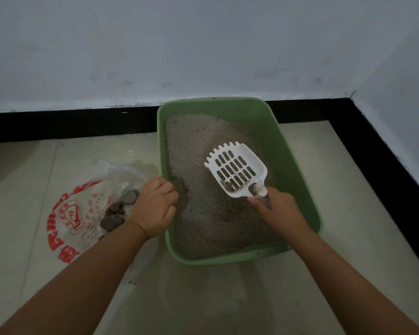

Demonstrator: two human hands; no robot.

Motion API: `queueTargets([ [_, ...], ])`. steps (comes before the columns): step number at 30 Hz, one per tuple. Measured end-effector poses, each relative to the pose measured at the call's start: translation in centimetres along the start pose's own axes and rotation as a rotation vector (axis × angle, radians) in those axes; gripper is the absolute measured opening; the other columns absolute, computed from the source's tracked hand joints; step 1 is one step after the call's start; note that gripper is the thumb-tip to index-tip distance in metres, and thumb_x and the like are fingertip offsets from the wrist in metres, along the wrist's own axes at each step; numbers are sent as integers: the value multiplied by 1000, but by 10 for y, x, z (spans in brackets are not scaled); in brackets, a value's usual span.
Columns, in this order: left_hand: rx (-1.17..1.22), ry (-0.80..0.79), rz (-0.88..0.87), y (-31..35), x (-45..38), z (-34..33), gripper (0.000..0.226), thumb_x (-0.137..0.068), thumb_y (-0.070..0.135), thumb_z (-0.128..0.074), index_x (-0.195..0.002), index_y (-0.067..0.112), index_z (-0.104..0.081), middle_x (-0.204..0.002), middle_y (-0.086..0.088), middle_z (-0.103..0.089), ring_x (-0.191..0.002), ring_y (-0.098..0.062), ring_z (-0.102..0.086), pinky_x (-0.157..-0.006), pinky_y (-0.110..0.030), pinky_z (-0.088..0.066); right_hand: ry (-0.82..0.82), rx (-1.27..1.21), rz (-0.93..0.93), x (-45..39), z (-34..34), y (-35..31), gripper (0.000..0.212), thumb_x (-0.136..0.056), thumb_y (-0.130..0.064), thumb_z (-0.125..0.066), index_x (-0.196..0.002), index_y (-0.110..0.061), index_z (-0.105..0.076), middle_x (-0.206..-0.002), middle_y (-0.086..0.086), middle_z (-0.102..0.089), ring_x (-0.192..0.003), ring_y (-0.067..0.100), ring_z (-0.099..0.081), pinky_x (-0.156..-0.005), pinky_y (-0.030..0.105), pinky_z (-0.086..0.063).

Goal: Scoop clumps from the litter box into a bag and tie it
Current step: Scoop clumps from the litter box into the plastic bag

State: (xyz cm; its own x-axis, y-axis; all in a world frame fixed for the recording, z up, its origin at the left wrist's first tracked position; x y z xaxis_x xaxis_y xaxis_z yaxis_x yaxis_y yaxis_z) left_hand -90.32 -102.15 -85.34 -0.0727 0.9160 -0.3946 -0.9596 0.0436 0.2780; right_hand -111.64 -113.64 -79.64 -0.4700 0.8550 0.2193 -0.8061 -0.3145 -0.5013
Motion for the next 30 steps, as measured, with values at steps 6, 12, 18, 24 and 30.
queueTargets([
  [6, -14, -61, 15, 2, 1, 4, 26, -70, 15, -34, -53, 2, -48, -58, -12, -48, -71, -19, -30, -76, -34, -28, -28, 57, 13, 1, -3, -1, 36, -92, -27, -53, -112, 2, -56, -107, 19, -65, -97, 30, -60, -77, 29, -44],
  [12, -74, -178, 38, 3, 8, 26, 34, -71, 17, -37, -78, -4, -63, -86, -19, -65, -90, -25, -41, -83, -33, -32, -45, 22, -3, 2, -4, -8, 35, -91, -26, -55, -113, 1, -57, -108, 19, -64, -97, 29, -59, -75, 27, -40],
  [18, -277, -79, 448, -32, 51, 103, 51, -76, 22, -46, -116, -8, -56, -119, -29, -55, -116, -45, -49, -100, -53, -36, -131, -66, 146, 23, -14, -53, 11, -89, -24, -57, -93, -14, -59, -76, -1, -57, -63, 6, -48, -53, 20, -35],
  [24, 299, -225, 1192, -45, 99, 113, 41, -90, 20, -56, -127, 4, -47, -120, -17, -58, -106, -33, -57, -84, -33, -43, -287, 243, 423, 46, -66, -120, 22, -91, -10, -44, -112, -9, -50, -114, 13, -58, -102, 26, -56, -80, 29, -42],
  [30, 534, 28, 1331, -54, 99, 108, 15, -97, 19, -46, -93, 7, -54, -76, -9, -57, -59, -21, -52, -54, -26, -43, -96, 649, 648, 43, -92, -150, 33, -57, -7, -74, -88, 1, -68, -74, 18, -68, -66, 30, -65, -58, 26, -51],
])
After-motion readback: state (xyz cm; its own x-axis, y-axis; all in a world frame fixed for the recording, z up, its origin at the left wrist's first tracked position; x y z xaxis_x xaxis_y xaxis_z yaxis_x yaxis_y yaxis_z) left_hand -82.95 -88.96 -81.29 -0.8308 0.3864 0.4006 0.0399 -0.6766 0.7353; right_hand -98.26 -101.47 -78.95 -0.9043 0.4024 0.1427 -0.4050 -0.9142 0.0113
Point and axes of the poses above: each hand's wrist, its own x-axis away from the middle knuckle, its own z-axis out of the back of the hand, y = z × x, the point moved 2 cm from there along -x, towards the middle knuckle
